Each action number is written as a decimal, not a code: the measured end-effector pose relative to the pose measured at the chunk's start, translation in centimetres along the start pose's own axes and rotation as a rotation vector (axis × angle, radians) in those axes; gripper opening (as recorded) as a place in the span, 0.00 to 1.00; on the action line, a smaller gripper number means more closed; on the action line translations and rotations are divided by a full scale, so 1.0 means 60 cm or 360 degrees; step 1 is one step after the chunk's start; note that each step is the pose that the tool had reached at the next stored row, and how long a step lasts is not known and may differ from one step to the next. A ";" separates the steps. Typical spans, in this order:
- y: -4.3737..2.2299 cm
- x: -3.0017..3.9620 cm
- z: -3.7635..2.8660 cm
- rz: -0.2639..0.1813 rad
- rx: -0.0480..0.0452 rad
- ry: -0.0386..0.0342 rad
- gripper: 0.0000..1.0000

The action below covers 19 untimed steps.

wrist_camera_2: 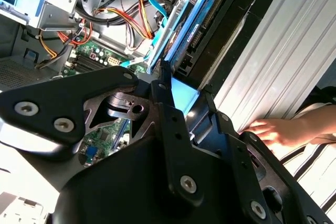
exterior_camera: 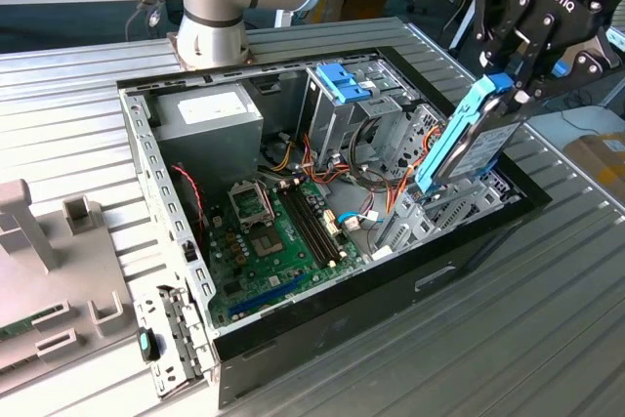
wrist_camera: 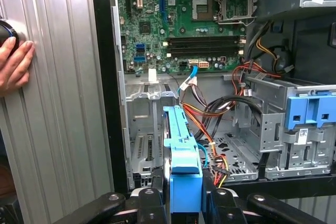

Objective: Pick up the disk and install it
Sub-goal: 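Insert the disk into the insertion slot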

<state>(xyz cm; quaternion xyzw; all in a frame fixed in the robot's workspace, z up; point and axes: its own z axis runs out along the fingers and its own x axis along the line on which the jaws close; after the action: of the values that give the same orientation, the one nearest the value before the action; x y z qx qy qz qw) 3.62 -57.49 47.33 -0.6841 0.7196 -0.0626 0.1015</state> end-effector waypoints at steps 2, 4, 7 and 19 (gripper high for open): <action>0.000 0.000 0.000 -0.0001 0.0000 0.0000 0.36; 0.001 0.000 0.001 -0.0001 0.0000 0.0000 0.36; 0.004 0.000 0.003 -0.0002 0.0000 0.0002 0.36; 0.005 -0.003 0.006 -0.0036 -0.0026 0.0018 0.36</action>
<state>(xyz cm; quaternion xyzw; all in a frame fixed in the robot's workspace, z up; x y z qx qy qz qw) 3.43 -57.30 46.90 -0.6926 0.7129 -0.0617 0.0909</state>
